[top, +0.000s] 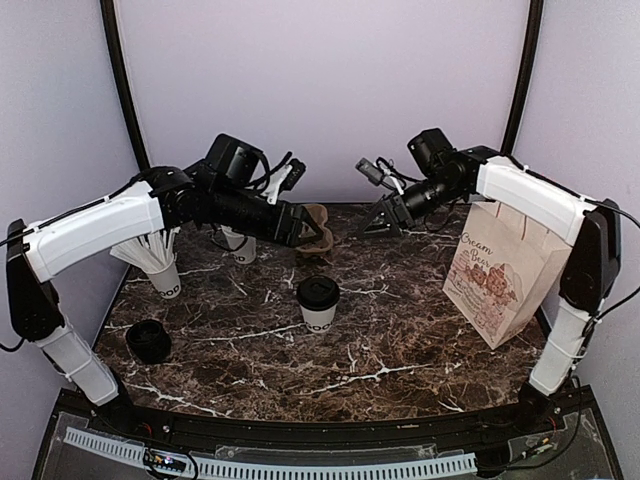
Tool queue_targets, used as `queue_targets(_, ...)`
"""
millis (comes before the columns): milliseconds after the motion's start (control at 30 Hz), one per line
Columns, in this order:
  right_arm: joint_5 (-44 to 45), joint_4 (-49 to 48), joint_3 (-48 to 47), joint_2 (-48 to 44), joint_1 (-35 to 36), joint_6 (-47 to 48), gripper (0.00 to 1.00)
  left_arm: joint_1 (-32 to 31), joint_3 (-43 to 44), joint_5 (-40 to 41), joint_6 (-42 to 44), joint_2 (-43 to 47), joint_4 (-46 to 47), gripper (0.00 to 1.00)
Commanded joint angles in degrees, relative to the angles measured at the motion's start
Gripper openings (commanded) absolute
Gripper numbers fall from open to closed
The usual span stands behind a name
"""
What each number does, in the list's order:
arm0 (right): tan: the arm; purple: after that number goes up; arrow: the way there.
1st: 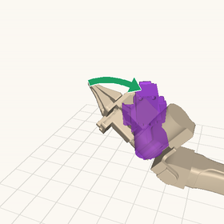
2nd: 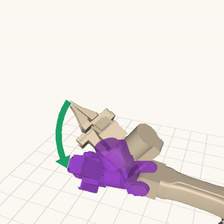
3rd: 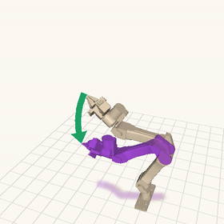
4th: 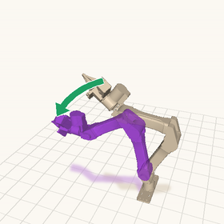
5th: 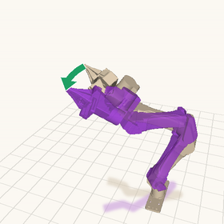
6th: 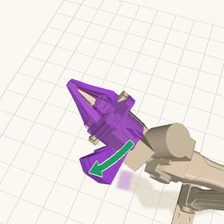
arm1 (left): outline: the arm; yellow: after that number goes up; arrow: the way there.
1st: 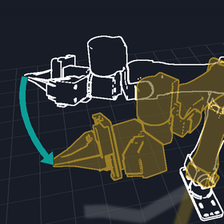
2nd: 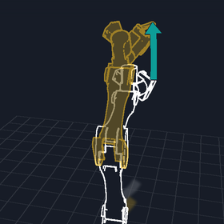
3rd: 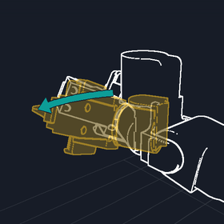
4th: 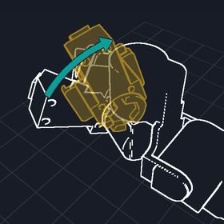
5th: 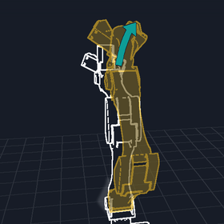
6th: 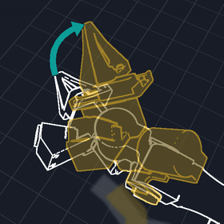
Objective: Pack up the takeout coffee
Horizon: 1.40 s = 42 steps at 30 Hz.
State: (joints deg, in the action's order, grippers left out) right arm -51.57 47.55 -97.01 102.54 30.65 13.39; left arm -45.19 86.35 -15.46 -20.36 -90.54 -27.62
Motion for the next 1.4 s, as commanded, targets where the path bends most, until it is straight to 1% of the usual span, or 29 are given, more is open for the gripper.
queue_targets(0, 6.0, 5.3, -0.7, -6.6, -3.6, 6.1, 0.71, -4.2, 2.6, 8.9, 20.3, -3.3, -8.4, 0.75)
queue_targets(67, 8.7, 4.7, 0.7, -9.4, -5.6, 6.5, 0.71, -4.4, 2.3, 9.6, 24.3, -4.4, -8.5, 0.78)
queue_targets(100, 10.1, 4.0, 1.8, -10.8, -6.6, 6.4, 0.71, -4.4, 2.2, 10.2, 25.1, -4.9, -8.4, 0.82)
queue_targets(133, 11.3, 3.3, 3.0, -12.0, -7.5, 6.5, 0.71, -4.4, 2.2, 12.6, 26.0, -5.9, -8.4, 0.85)
queue_targets(167, 12.2, 2.8, 4.1, -12.9, -8.2, 6.5, 0.71, -4.4, 2.4, 16.0, 26.2, -6.4, -8.0, 0.89)
queue_targets(233, 12.6, 2.7, 6.0, -14.2, -9.2, 6.6, 0.71, -4.0, 3.3, 20.4, 26.1, -8.3, -7.0, 0.92)
queue_targets(267, 12.7, 2.6, 7.1, -15.0, -9.4, 6.6, 0.71, -2.9, 5.6, 21.2, 24.8, -10.4, -7.0, 0.93)
queue_targets(300, 12.7, 2.6, 8.2, -15.9, -9.5, 6.8, 0.71, -2.2, 9.7, 22.1, 23.2, -11.9, -8.3, 0.93)
queue_targets(333, 13.2, 2.2, 9.4, -16.9, -9.7, 7.1, 0.71, -0.1, 12.3, 21.9, 19.8, -15.3, -9.4, 0.92)
queue_targets(367, 13.8, 1.8, 10.4, -18.1, -9.7, 7.2, 0.72, 1.0, 17.9, 20.9, 18.1, -19.0, -12.0, 0.87)
queue_targets(400, 14.8, 1.5, 11.1, -19.2, -9.8, 7.5, 0.71, 3.0, 20.4, 20.7, 14.7, -20.9, -14.5, 0.83)
queue_targets(433, 15.6, 1.4, 11.4, -20.2, -9.9, 7.9, 0.71, 3.9, 25.4, 20.5, 13.1, -24.3, -15.6, 0.81)
queue_targets(500, 17.0, 1.0, 11.8, -22.0, -10.5, 8.0, 0.71, 5.9, 31.2, 19.0, 10.1, -28.6, -17.9, 0.76)
queue_targets(533, 17.3, 0.7, 12.2, -23.1, -10.8, 8.0, 0.71, 6.4, 32.6, 18.3, 9.0, -29.5, -18.3, 0.74)
queue_targets(567, 16.9, 0.4, 12.9, -23.8, -11.1, 8.0, 0.71, 6.5, 34.0, 15.2, 9.0, -30.5, -18.0, 0.73)
queue_targets(600, 16.2, 0.0, 13.9, -24.6, -11.3, 8.3, 0.71, 6.4, 34.3, 12.6, 10.0, -30.7, -16.7, 0.73)
queue_targets(633, 15.5, -0.1, 14.8, -25.1, -11.3, 8.4, 0.71, 6.1, 34.5, 6.7, 10.8, -30.5, -16.2, 0.73)
queue_targets(700, 14.6, -0.2, 16.4, -25.5, -11.3, 8.3, 0.71, 4.0, 33.5, 2.2, 15.2, -29.4, -15.3, 0.79)
queue_targets(733, 14.6, -0.2, 16.8, -25.6, -11.3, 8.4, 0.71, 1.5, 33.0, 2.9, 19.4, -28.9, -15.4, 0.84)
queue_targets(767, 14.8, -0.4, 17.3, -25.7, -11.3, 8.5, 0.71, 0.0, 31.2, 5.6, 21.7, -27.8, -15.4, 0.87)
queue_targets(800, 15.0, -0.6, 17.7, -25.8, -11.4, 8.6, 0.71, -2.9, 30.1, 7.3, 25.7, -27.3, -15.4, 0.92)
queue_targets(833, 15.1, -0.8, 17.9, -26.0, -11.4, 8.6, 0.71, -4.9, 28.5, 10.1, 28.2, -26.8, -15.7, 0.94)
queue_targets(867, 15.0, -0.9, 18.0, -25.9, -11.4, 8.6, 0.71, -5.6, 27.9, 11.2, 28.8, -26.6, -16.7, 0.97)
queue_targets(1000, 14.3, -1.5, 18.6, -25.5, -11.5, 8.6, 0.72, -6.6, 25.7, 14.0, 27.7, -26.4, -19.3, 0.99)
queue_targets(1067, 13.8, -1.8, 18.9, -25.0, -11.6, 8.6, 0.72, -7.0, 24.9, 18.1, 27.8, -26.5, -20.5, 0.99)
queue_targets(1200, 12.6, -2.0, 18.8, -24.0, -11.6, 8.5, 0.72, -7.2, 22.6, 19.1, 27.9, -26.6, -20.6, 0.99)
queue_targets(1367, 11.3, -2.2, 19.2, -23.6, -11.6, 8.4, 0.72, -7.1, 22.6, 21.9, 27.9, -27.4, -20.4, 0.99)
